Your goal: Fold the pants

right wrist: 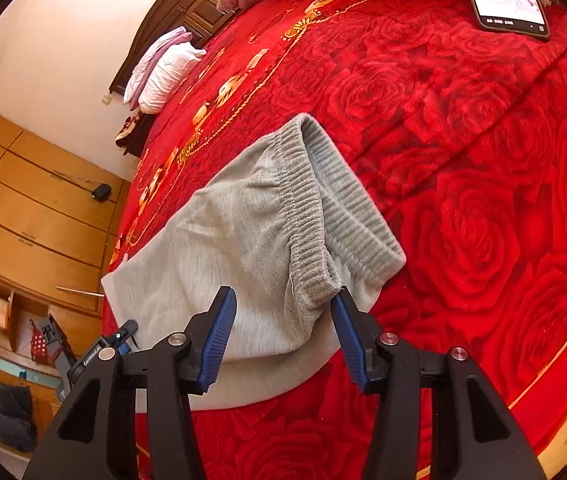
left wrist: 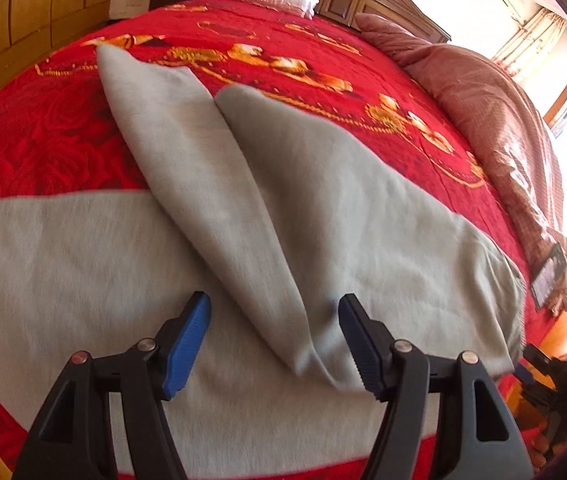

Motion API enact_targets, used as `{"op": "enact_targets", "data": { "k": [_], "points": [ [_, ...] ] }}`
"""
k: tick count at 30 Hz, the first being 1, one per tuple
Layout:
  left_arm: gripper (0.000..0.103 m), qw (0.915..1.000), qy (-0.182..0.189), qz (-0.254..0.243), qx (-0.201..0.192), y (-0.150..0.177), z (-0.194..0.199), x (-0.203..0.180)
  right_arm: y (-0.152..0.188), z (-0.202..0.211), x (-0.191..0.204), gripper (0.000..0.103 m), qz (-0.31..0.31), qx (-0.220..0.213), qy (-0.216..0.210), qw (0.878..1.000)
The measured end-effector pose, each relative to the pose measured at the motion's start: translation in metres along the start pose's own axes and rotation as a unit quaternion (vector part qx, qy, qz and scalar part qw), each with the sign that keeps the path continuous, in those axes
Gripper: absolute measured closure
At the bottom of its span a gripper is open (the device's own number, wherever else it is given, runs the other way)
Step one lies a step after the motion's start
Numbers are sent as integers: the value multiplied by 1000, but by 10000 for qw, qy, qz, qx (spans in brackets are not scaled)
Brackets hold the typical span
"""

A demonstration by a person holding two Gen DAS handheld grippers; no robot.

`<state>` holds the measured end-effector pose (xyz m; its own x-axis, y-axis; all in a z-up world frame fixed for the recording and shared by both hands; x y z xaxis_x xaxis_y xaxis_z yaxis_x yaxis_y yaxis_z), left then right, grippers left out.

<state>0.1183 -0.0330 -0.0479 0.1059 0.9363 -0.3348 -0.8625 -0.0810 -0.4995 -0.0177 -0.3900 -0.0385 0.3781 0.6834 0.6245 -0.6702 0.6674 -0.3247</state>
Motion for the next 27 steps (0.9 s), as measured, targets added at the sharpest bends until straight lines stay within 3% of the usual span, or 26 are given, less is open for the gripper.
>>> {"op": "enact_targets", "data": {
  "k": [4,6,8,10,12,16,20,27],
  "points": [
    [34,9999,-98,18,-56,-16,-10,2,0,-8,-5,53,-67,77,61,9999],
    [36,9999,-81,19,-93,-22,-11,1,-1,-11,-6,73,-95,75,60,9999],
    [54,9999,-61,22,-156,-26,-9,1,-5,-9,-8,85,-103,20,54,9999],
    [83,9998,-63,-1,-196,-28,-6,3,-11,-2,-5,89,-112,-93,-148,9998],
    [94,9997,13,-10,-262,-31,3,4,-17,9,-2,90,-15,-245,-204,9995],
    [97,9982,79,-111,-579,-37,34,6,-28,32,9,91,257,-557,-191,9979],
    [97,9970,202,-207,-714,-23,69,3,-29,50,15,92,447,-706,-181,9963],
    [97,9981,180,-437,-392,29,86,1,-13,47,-9,92,466,-622,190,9968]
  ]
}}
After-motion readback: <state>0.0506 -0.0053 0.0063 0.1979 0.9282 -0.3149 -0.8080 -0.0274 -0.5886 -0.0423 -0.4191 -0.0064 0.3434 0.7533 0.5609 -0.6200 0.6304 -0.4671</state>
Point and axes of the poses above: each gripper's, at about its wrist camera, not at the fingertips, and z roughly against the way its jaws point, x to its left, y to its underside, the point moved 9 cm from there along -z, roughly the way its jaws point, and after that the axes turned 3 degrees about y, right-handed, at the moved point
